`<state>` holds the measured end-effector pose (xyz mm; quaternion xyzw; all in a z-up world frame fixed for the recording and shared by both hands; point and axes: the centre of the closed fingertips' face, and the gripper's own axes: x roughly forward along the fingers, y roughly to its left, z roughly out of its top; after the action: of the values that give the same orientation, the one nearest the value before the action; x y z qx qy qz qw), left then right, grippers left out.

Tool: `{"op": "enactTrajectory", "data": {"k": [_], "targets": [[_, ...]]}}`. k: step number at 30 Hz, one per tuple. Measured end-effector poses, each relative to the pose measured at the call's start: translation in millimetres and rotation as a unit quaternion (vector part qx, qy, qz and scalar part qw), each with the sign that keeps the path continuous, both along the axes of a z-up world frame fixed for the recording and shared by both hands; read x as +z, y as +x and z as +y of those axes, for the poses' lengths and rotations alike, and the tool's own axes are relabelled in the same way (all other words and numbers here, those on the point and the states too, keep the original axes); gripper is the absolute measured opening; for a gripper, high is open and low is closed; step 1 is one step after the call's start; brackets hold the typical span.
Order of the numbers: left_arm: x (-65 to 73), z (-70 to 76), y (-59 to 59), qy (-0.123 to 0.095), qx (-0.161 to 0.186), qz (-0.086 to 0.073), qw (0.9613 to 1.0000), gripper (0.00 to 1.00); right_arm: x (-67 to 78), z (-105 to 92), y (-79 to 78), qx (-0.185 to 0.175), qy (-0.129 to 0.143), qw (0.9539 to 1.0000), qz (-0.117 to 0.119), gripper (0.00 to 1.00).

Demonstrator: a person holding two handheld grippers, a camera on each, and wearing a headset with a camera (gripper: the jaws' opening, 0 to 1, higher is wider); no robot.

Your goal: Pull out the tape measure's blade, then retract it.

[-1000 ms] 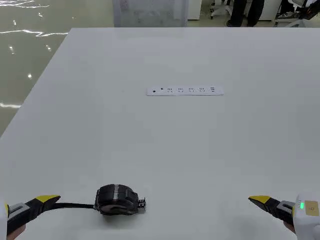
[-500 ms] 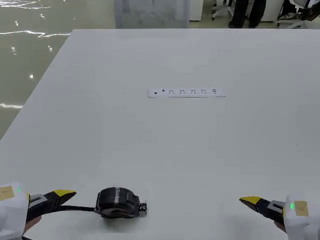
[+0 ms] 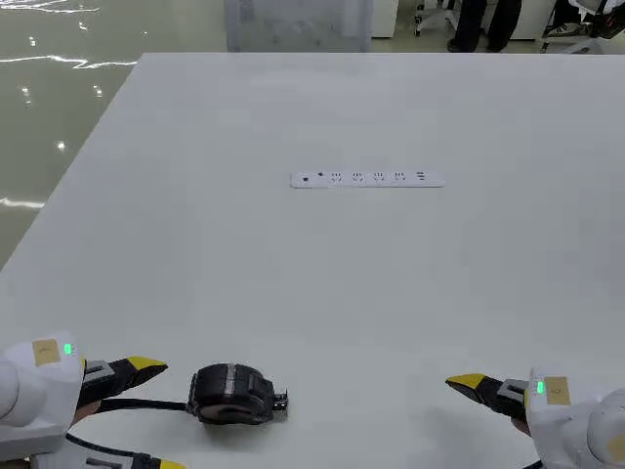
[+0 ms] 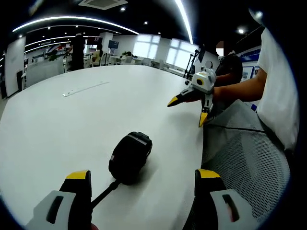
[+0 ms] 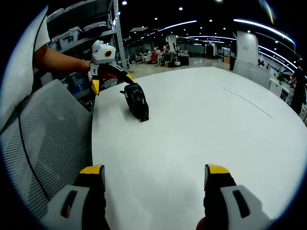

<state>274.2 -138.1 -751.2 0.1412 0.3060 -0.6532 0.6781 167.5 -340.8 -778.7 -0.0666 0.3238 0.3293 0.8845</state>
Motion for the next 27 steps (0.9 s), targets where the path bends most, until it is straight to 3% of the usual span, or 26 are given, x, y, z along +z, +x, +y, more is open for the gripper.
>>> {"op": "enactTrajectory", "data": {"k": [13, 27], "targets": [[-10.9, -9.1, 8.0, 0.011, -0.025, -0.004, 0.9996, 0.8, -5.0, 7.4, 9.6, 0.021, 0.005, 0.9998, 0.004, 0.84], [-18.0, -20.4, 11.3, 0.013, -0.05, -0.007, 0.9986, 0.65, -5.8, 16.6, 18.2, 0.033, 0.015, 0.9993, 0.002, 0.82]]}}
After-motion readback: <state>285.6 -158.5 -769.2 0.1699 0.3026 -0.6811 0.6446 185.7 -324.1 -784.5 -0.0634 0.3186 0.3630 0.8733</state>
